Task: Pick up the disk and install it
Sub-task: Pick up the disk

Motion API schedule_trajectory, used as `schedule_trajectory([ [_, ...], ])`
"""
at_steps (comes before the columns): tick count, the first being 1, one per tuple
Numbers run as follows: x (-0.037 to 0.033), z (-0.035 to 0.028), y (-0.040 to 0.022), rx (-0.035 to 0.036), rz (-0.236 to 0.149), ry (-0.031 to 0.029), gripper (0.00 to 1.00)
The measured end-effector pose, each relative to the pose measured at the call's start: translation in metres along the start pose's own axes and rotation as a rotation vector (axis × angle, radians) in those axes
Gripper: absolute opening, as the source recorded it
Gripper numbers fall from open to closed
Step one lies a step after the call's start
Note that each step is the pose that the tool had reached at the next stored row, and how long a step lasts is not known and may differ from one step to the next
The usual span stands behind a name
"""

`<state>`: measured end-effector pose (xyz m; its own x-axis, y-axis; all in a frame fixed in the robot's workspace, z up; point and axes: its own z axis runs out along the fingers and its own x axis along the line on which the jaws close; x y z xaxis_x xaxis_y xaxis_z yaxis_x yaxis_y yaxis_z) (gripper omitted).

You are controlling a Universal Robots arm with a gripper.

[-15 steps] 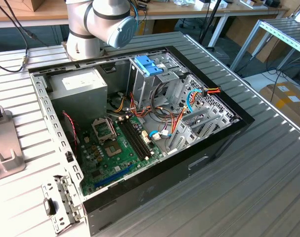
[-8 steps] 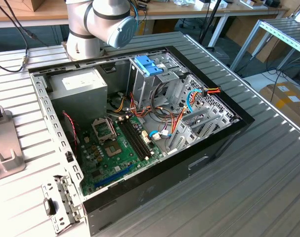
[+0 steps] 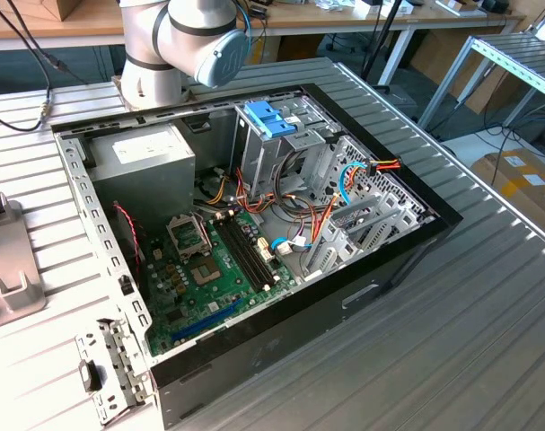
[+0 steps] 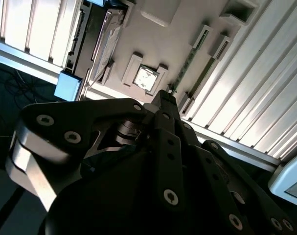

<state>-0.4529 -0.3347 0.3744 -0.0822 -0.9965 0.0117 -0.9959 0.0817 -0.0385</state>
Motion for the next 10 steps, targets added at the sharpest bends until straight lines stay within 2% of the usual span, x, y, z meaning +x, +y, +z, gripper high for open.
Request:
schedule_trajectory([
  [10, 0.0, 0.0, 0.0, 0.0009, -0.076, -0.0029, 0.11],
])
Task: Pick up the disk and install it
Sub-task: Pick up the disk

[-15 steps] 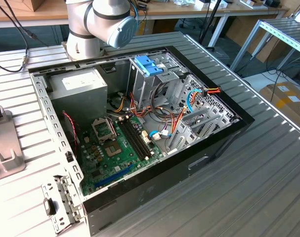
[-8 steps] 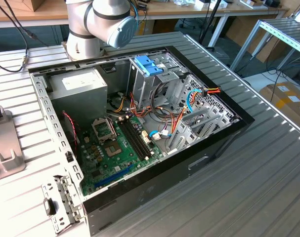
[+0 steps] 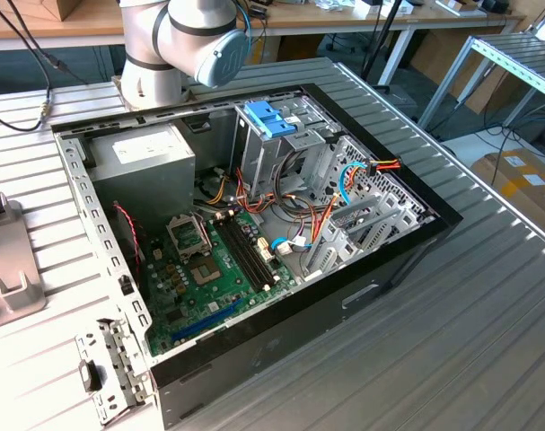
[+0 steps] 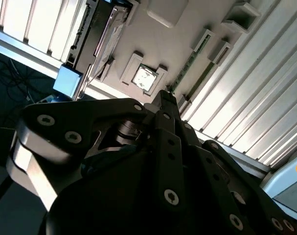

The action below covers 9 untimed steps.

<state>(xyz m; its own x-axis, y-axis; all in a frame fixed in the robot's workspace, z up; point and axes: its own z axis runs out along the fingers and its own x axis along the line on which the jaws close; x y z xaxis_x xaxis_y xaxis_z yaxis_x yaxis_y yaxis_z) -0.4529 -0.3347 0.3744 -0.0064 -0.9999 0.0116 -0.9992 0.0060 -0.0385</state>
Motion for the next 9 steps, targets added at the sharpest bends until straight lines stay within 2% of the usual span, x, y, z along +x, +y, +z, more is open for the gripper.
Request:
schedule_trajectory([
  [9, 0.0, 0.0, 0.0, 0.0005, -0.051, -0.0019, 0.11],
])
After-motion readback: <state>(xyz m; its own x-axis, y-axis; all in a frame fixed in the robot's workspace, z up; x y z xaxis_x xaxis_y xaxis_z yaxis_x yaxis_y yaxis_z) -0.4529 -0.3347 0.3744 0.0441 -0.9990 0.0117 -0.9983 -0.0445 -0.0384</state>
